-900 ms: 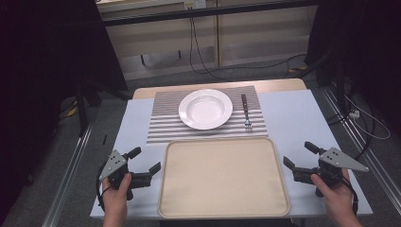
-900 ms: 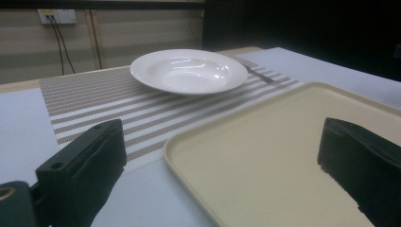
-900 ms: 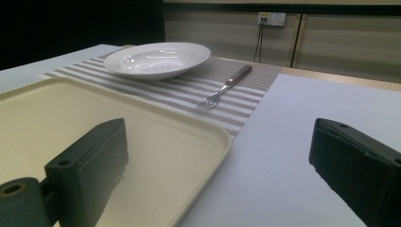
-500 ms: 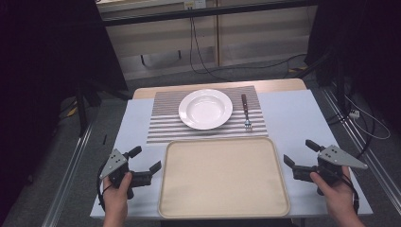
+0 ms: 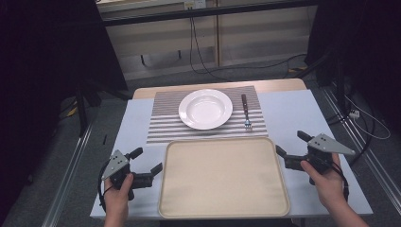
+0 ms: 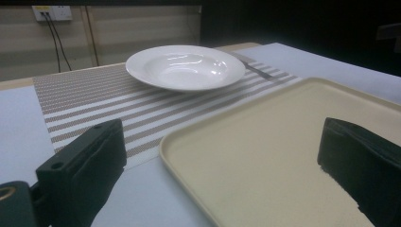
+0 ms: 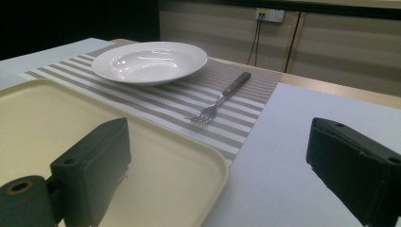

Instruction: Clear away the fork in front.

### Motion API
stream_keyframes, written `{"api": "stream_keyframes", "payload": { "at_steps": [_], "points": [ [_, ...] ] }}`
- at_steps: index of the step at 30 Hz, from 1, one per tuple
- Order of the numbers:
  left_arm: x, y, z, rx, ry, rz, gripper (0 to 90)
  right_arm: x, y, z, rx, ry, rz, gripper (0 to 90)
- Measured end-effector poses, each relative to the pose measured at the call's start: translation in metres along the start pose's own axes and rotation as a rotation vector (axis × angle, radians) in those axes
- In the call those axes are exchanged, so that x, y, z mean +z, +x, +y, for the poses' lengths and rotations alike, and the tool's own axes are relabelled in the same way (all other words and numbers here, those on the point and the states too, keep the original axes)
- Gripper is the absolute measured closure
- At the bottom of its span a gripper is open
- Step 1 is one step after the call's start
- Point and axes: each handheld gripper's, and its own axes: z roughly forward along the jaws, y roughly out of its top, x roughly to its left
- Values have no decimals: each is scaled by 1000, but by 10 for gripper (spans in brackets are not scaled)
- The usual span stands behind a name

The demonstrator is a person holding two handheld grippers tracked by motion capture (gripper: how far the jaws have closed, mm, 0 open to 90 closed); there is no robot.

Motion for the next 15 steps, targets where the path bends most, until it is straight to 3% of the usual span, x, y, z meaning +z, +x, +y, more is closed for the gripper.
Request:
{"api": "stream_keyframes", "payload": {
  "at_steps": [5, 15],
  "points": [
    [0, 1, 0, -2, -5, 5, 21, 19, -6, 8, 46, 7, -4, 63],
    [-1, 1, 0, -1, -6, 1, 21, 55, -9, 28, 65, 34, -9, 47]
  ]
}}
